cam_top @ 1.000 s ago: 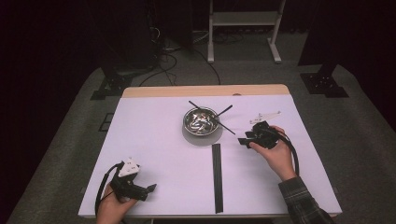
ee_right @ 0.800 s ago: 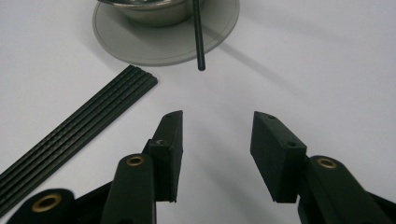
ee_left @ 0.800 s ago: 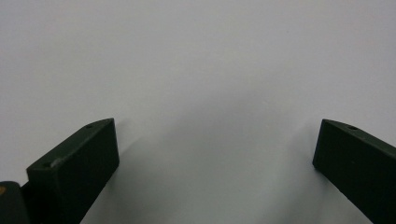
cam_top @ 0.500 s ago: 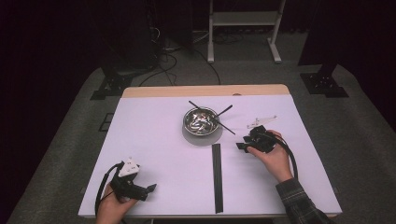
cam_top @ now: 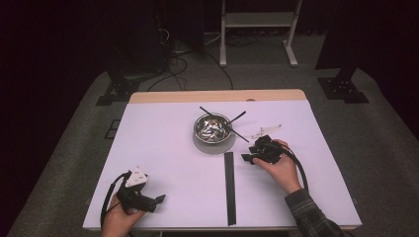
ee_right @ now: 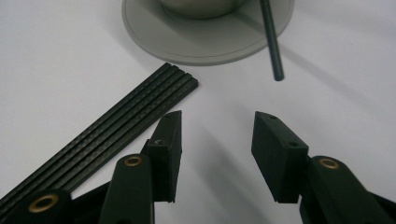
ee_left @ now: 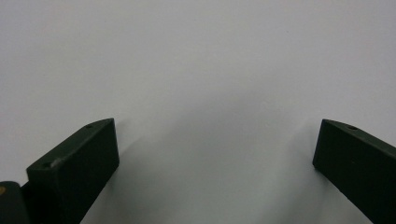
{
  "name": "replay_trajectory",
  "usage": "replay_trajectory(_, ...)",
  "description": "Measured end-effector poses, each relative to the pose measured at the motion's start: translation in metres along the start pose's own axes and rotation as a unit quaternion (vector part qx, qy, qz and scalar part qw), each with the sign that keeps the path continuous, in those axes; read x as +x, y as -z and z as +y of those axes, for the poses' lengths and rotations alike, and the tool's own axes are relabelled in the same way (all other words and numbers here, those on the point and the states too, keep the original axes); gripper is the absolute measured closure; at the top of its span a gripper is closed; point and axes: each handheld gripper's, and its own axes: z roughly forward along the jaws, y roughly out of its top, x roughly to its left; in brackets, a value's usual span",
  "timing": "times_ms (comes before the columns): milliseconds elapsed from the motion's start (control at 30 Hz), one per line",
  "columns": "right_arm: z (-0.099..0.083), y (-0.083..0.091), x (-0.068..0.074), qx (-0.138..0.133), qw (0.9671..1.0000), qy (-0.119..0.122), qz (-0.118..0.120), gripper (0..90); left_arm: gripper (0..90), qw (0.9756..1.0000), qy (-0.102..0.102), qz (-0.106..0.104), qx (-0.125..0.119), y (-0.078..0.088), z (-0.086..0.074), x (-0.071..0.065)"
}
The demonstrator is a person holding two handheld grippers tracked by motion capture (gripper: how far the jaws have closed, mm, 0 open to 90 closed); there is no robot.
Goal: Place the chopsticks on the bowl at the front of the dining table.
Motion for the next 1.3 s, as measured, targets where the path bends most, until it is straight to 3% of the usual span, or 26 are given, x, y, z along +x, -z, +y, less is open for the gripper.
replay_trajectory(667, 0.005, -0.025, 0.026, 0.017, 0.9993, 0.030, 0.015, 51.6, 0.0, 1.0000, 0.000, 0.000, 0.000, 0.000, 0.000, 0.000)
replay_trajectory(1300, 0.006, -0.030, 0.031, 0.017, 0.9991, 0.036, 0.016, 51.5, 0.0, 1.0000, 0.000, 0.000, 0.000, 0.000, 0.000, 0.000)
